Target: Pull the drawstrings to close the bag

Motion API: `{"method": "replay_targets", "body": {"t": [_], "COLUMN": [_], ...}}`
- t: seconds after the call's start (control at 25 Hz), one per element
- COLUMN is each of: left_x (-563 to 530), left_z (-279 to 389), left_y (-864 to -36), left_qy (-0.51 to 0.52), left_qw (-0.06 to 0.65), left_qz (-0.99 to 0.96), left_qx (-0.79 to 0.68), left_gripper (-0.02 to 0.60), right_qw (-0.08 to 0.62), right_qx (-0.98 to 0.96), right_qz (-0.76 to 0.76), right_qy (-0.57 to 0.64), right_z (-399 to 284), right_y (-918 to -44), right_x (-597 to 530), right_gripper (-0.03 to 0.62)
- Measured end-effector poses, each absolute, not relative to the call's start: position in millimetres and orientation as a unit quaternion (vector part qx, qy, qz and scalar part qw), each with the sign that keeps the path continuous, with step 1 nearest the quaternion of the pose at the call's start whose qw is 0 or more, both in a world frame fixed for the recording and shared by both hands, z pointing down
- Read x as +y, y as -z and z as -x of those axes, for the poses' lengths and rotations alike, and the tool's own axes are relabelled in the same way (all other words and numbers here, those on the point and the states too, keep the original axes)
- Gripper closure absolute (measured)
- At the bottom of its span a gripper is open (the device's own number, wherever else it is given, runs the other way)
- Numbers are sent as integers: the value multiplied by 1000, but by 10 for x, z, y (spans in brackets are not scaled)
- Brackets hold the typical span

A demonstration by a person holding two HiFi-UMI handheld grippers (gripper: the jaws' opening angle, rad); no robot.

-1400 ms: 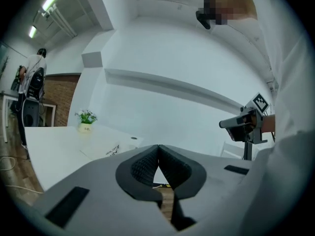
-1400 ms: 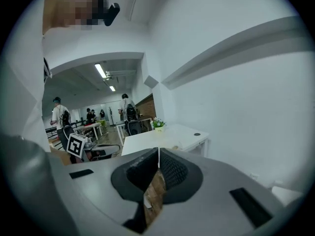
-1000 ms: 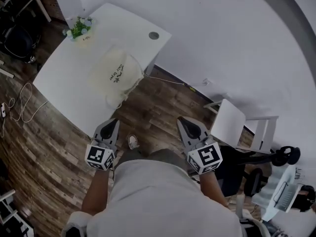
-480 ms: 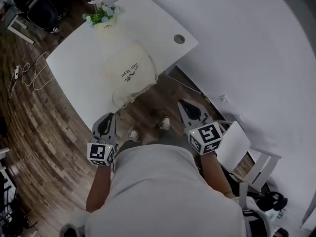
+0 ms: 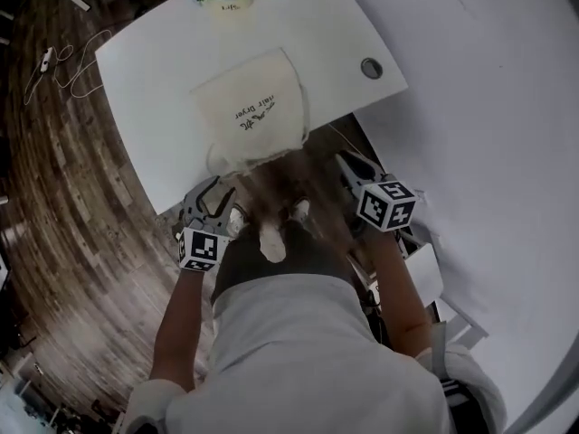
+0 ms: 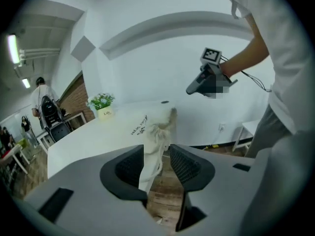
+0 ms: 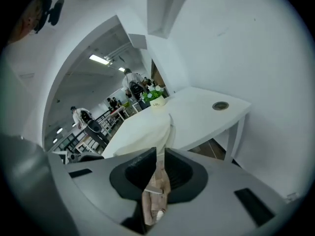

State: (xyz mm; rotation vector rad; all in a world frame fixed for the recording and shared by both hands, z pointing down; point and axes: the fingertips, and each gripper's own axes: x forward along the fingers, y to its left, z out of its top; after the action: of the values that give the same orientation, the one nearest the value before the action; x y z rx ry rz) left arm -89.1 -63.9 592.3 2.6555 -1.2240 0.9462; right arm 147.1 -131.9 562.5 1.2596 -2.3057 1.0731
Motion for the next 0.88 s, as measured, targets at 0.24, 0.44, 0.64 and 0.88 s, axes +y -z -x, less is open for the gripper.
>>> {"method": "replay_targets", "body": {"t": [0.24,0.44,0.64,0.88], "left_x": [-826,-934,-934,-894], "left_z": [690,634,606,589], "left_y": [-6339,-6541,-6598,-6691], "left_qy": [-335,-331,-323,-326], "left_qw": [23,36,42,47], "left_qz": [-857,-848,-847,-848], "left_qx": [-392,-413,-420,-416], "left_gripper": [413,413,413,413], "right_qw": [7,-83,-103,-121], "right_qx": [-811,-820,-813,-807], "right_qz": [-389,-343,-279,-253], "right_qy": [-437,-451,-502,-520], "right_z": [-1388,-1401,-1312,-1232], "right_y": [-5940,-5993,-6264,-6390], "right_x": [-1767,-1884,-1818,-1890], "right_gripper": [554,554,553,403]}}
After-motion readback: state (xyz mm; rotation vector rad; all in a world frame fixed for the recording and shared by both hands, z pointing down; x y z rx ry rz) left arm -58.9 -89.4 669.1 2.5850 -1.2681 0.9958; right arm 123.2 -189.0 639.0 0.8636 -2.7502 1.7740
